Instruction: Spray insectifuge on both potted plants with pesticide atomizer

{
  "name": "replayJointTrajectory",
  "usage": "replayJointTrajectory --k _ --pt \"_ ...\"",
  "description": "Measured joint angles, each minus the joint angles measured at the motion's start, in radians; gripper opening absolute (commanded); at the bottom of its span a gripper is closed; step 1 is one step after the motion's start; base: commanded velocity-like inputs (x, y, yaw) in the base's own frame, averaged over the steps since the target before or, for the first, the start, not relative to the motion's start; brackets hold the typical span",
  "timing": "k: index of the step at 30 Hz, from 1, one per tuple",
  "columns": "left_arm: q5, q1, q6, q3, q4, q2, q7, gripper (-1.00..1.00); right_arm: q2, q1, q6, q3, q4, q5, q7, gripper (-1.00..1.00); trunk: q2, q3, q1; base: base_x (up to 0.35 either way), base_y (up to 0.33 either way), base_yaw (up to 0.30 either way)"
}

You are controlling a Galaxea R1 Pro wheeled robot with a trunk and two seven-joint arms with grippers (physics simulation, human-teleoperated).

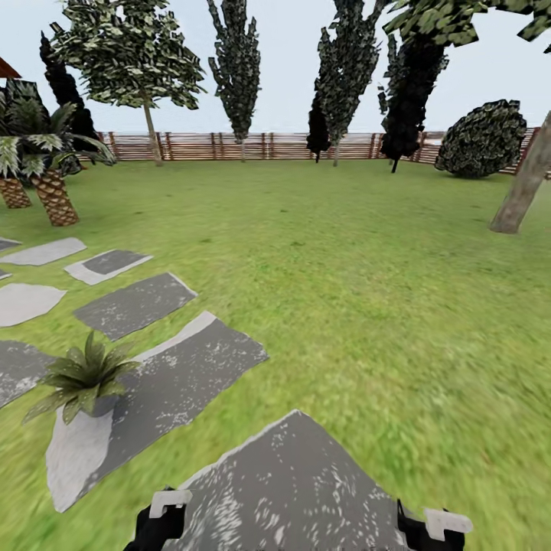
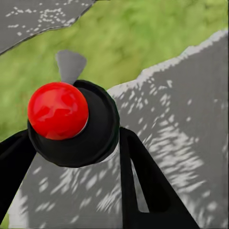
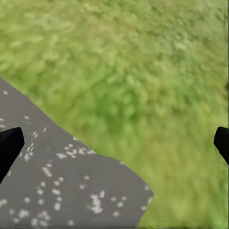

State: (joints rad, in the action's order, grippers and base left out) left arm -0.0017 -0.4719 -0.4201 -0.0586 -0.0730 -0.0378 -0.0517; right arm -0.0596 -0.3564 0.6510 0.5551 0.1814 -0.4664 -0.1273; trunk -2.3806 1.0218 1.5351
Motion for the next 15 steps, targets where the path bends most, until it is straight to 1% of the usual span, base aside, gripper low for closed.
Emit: replayJointTrajectory --k 5,12,15 --pt "0.001 0.0 0.0 0.0 0.0 0.0 0.0 -1.0 0.0 0.0 0.0 0.0 0.0 0.0 0.0 1.0 0.0 0.0 0.0 -0.092 -0.27 -0.276" --pt "0.003 0.0 0.002 0.0 0.0 -0.003 0.001 -1.0 0.0 0.0 0.0 0.0 0.0 0.0 0.0 1.0 0.0 0.0 0.0 -0.158 -0.262 -0.276" --pt "0.004 0.0 0.001 0.0 0.0 -0.003 0.002 -1.0 0.0 0.0 0.0 0.0 0.0 0.0 0.0 1.0 0.0 0.0 0.0 -0.14 -0.19 -0.277"
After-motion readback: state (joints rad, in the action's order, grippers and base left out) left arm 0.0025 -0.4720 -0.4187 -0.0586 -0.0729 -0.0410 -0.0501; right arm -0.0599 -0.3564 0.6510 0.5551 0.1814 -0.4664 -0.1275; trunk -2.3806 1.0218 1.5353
